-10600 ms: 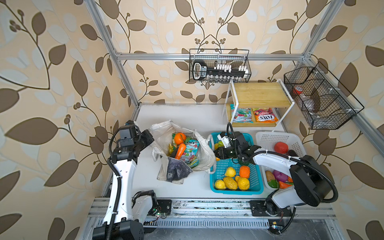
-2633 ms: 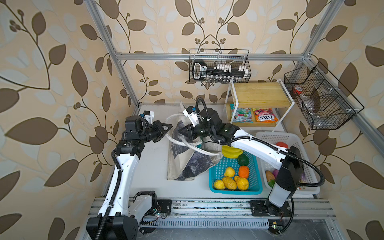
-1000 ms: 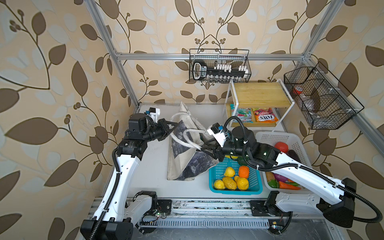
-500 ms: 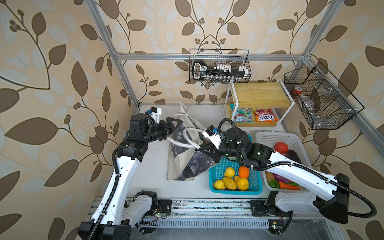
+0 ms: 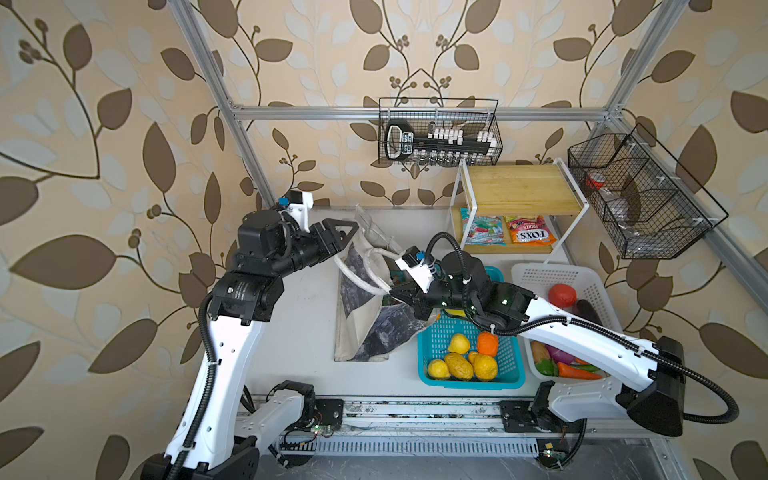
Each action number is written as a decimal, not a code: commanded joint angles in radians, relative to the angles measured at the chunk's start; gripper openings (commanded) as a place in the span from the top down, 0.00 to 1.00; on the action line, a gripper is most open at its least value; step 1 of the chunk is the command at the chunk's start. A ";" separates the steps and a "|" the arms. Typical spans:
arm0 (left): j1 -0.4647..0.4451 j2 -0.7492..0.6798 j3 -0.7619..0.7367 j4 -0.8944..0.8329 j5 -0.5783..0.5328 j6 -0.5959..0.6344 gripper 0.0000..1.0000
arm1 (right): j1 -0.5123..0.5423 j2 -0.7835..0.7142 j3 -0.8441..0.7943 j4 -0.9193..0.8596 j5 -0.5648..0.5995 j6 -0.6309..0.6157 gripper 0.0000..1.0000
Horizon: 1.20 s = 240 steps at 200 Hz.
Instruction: Place the food into the grocery bag and tie it
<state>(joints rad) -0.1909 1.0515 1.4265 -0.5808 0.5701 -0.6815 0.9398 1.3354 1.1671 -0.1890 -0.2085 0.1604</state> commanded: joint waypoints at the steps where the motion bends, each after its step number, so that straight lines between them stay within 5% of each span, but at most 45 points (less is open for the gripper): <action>1: -0.150 0.110 0.093 -0.043 -0.055 0.042 0.40 | 0.014 0.005 0.012 0.086 0.024 0.004 1.00; 19: -0.258 0.192 0.160 -0.092 -0.155 0.071 0.32 | 0.010 -0.035 -0.054 0.169 0.083 0.029 1.00; 55: -0.269 0.310 0.213 -0.058 -0.190 0.032 0.27 | 0.004 -0.124 -0.247 0.369 0.094 0.077 1.00; 98: -0.347 0.570 0.536 -0.406 -0.257 0.233 0.12 | -0.019 -0.149 -0.300 0.456 0.031 0.030 1.00; 129: -0.347 0.645 0.763 -0.677 -0.480 0.352 0.04 | -0.060 -0.137 -0.308 0.511 -0.010 0.039 1.00; 167: -0.347 0.446 0.558 -0.465 -0.530 0.340 0.01 | -0.067 -0.116 -0.314 0.537 -0.017 0.054 1.00; 204: -0.341 0.424 0.614 -0.522 -0.682 0.364 0.01 | -0.065 -0.092 -0.312 0.560 -0.042 0.070 1.00; 240: -0.339 0.473 0.609 -0.471 -0.499 0.367 0.07 | -0.062 -0.064 -0.296 0.594 -0.084 0.072 1.00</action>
<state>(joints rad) -0.5346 1.4593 2.0144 -1.0710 -0.0250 -0.3420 0.8749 1.2510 0.8627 0.3431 -0.2420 0.2356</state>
